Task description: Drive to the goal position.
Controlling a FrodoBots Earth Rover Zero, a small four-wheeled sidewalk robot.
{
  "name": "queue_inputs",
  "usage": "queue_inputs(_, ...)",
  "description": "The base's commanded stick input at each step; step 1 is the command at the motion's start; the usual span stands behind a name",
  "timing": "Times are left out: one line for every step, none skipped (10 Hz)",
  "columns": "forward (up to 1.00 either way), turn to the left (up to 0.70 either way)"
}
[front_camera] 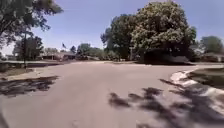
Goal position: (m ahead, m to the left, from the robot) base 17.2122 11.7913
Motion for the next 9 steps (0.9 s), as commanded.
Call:
queue_inputs(0.7,0.0)
queue_inputs(0.7,0.0)
queue_inputs(0.7,0.0)
queue_inputs(0.7,0.0)
queue_inputs(0.7,0.0)
queue_inputs(0.7,0.0)
queue_inputs(0.7,0.0)
queue_inputs(0.7,0.0)
queue_inputs(0.7,0.0)
